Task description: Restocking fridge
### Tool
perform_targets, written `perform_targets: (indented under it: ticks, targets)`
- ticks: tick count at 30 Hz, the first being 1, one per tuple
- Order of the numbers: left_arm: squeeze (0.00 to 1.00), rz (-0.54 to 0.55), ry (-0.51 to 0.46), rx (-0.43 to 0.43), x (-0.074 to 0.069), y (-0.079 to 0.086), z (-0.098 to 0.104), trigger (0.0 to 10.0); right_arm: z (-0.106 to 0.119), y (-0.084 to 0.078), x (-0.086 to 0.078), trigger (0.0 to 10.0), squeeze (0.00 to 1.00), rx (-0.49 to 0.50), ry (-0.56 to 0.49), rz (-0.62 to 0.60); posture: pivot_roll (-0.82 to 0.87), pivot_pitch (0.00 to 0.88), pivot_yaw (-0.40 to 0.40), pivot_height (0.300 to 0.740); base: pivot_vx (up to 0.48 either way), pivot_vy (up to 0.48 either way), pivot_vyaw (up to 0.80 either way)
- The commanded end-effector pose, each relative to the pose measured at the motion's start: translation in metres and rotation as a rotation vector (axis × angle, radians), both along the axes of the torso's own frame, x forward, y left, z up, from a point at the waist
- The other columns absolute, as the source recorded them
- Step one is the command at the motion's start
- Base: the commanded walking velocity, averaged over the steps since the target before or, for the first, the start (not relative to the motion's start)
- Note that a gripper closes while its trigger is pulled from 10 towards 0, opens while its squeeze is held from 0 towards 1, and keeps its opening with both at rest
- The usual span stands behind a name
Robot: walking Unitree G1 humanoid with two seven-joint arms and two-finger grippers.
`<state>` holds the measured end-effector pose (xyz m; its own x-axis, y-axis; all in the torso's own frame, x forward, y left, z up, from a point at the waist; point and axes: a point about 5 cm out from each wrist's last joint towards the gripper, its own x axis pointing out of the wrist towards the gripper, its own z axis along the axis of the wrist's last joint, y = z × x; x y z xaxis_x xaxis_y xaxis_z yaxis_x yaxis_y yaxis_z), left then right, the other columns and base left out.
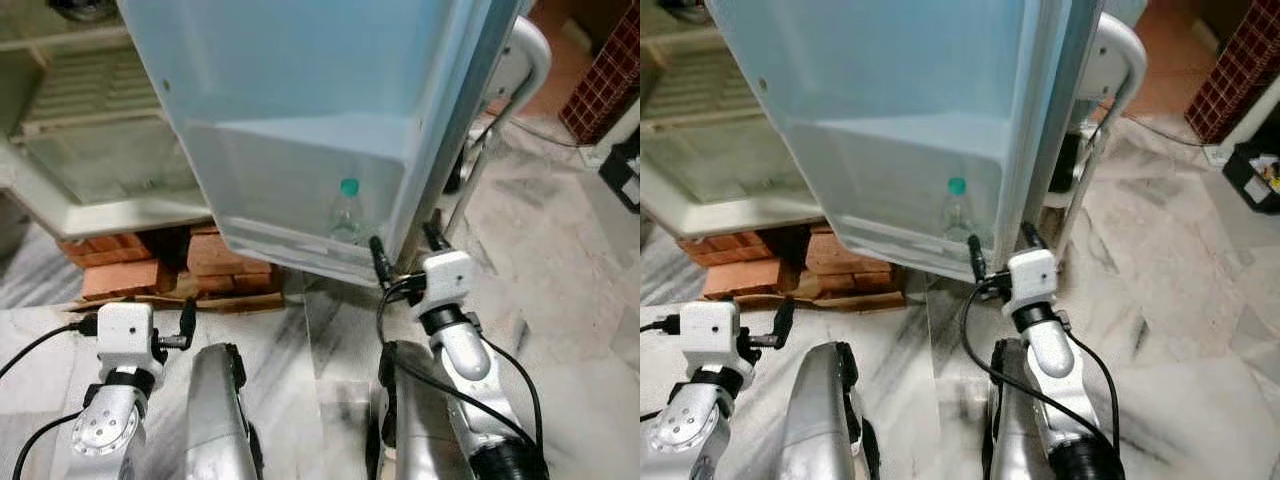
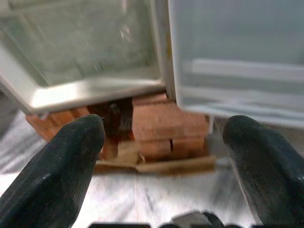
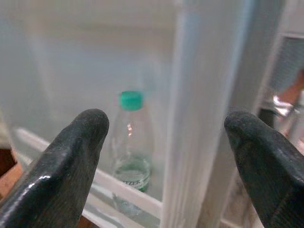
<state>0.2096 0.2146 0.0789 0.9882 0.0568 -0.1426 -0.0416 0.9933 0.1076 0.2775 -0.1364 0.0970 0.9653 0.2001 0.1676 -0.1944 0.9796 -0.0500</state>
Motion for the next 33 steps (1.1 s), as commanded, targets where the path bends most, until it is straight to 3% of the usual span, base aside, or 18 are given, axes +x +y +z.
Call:
perform_targets:
  ticks: [1,2,8,16,33]
  targets:
    - [0.0,0.009,0.017,-0.006,-0.002,0.004,-0.005,10.0,-0.001,-0.004,0.001,10.0,0.41,0.033,0.046,-0.04,0.03,0.047,0.033,0.532,0.0,0.0,0.0]
    - [0.0,0.006,0.015,-0.01,-0.002,0.003,-0.006,10.0,-0.002,-0.004,0.003,10.0,0.0,0.031,0.061,-0.047,0.03,0.047,0.035,0.532,0.0,0.0,0.0]
    - [0.0,-0.013,0.015,-0.037,-0.001,-0.006,-0.009,10.0,0.002,-0.003,0.004,10.0,0.0,0.02,0.059,-0.016,0.02,0.048,0.044,0.532,0.0,0.0,0.0]
    - [0.0,-0.039,-0.022,-0.029,0.011,-0.009,-0.005,10.0,0.019,-0.004,0.018,10.0,0.0,0.04,0.044,-0.054,0.02,0.055,0.04,0.577,0.0,0.0,0.0]
    - [0.0,-0.068,-0.041,-0.031,0.019,-0.015,-0.004,10.0,0.021,-0.008,0.026,10.0,0.0,0.036,0.04,-0.087,0.02,0.043,0.046,0.677,0.0,0.0,0.0]
